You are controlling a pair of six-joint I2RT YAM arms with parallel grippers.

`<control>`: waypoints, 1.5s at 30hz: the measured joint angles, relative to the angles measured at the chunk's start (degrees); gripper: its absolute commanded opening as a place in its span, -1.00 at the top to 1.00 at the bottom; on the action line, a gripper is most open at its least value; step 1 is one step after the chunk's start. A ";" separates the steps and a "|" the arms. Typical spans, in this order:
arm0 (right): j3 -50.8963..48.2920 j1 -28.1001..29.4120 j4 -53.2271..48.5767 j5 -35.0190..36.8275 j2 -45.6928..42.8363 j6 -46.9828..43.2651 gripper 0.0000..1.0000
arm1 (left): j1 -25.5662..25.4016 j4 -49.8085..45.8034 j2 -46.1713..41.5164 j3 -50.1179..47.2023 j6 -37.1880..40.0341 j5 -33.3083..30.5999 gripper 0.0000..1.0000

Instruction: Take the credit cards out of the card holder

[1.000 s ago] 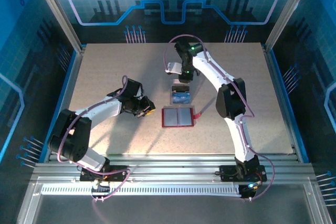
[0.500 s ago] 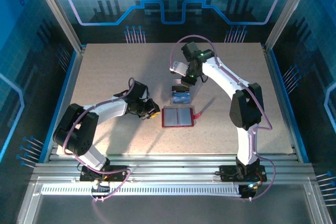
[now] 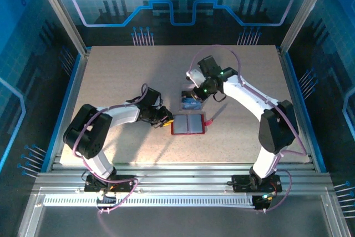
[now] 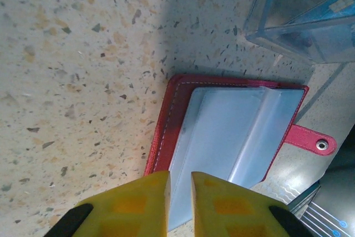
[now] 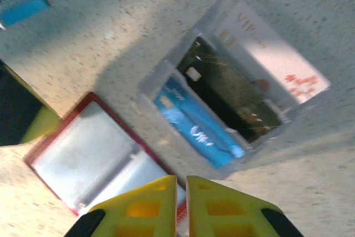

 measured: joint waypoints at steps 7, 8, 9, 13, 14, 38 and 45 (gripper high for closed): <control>-8.57 0.37 6.01 -6.80 -3.63 15.02 0.86 | 0.00 0.09 1.36 0.00 0.02 0.42 0.66; -9.40 0.35 6.93 -7.69 -3.85 17.31 0.88 | 0.00 0.09 1.42 0.00 0.02 0.42 0.67; -10.25 0.35 7.72 -8.52 -4.07 19.32 0.90 | 0.00 0.07 1.42 0.00 0.02 0.39 0.69; -13.62 0.35 10.10 -11.34 -4.81 26.27 0.98 | 0.00 0.07 1.42 0.00 0.04 0.39 0.74; -14.32 0.35 10.62 -12.17 -4.81 28.06 1.00 | 0.00 0.07 1.42 0.00 0.04 0.39 0.75; -19.54 2.25 19.37 -23.45 2.75 44.81 0.64 | 0.00 1.03 2.40 -0.85 0.04 0.42 0.86; -18.60 4.07 19.39 -23.37 6.56 45.62 0.56 | 0.00 1.05 2.40 -0.87 0.04 0.42 0.86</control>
